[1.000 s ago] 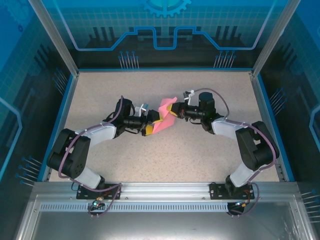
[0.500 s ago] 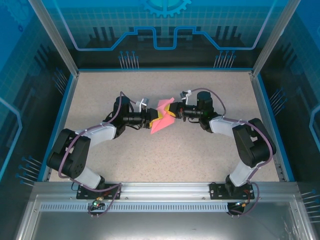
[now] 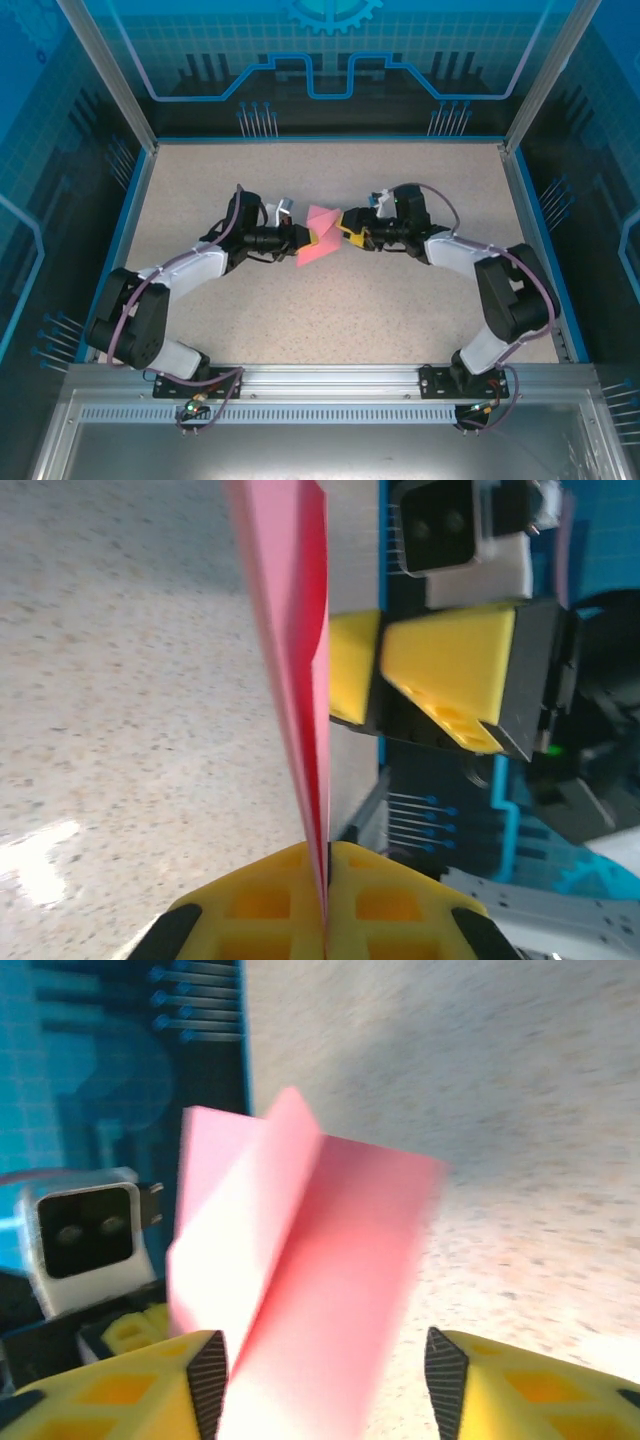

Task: Fold a paper plane with a square sheet of paper (pick it up from the middle)
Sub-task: Turn over the paper at the center of the table.

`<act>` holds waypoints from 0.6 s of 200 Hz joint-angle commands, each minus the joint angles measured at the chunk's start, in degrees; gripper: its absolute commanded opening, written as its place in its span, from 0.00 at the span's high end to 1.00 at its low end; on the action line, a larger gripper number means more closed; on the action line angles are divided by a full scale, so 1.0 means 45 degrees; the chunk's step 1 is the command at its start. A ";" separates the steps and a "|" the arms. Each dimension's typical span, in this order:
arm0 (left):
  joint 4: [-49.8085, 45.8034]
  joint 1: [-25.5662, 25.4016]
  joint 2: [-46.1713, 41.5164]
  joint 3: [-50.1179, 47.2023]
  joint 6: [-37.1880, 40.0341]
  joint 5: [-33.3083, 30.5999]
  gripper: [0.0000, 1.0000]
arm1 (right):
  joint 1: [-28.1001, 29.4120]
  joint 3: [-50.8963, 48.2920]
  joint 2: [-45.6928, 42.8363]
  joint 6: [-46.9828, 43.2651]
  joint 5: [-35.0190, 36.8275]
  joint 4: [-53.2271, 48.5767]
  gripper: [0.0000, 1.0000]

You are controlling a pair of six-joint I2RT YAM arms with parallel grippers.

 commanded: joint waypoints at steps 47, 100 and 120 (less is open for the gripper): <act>-1.1491 -0.1739 0.0366 0.4518 0.4779 -1.1568 0.94 | 0.0043 0.0584 -0.3230 -0.3087 0.6507 -0.6963 0.14; -1.4860 -0.3480 0.3345 0.7133 0.4046 -1.7822 0.93 | 0.0279 0.0441 -0.3553 -0.3043 0.7582 -0.7734 0.13; -1.4785 -0.3730 0.4274 0.7408 0.3958 -1.7672 0.90 | 0.0296 0.0421 -0.3567 -0.2943 0.7740 -0.7886 0.13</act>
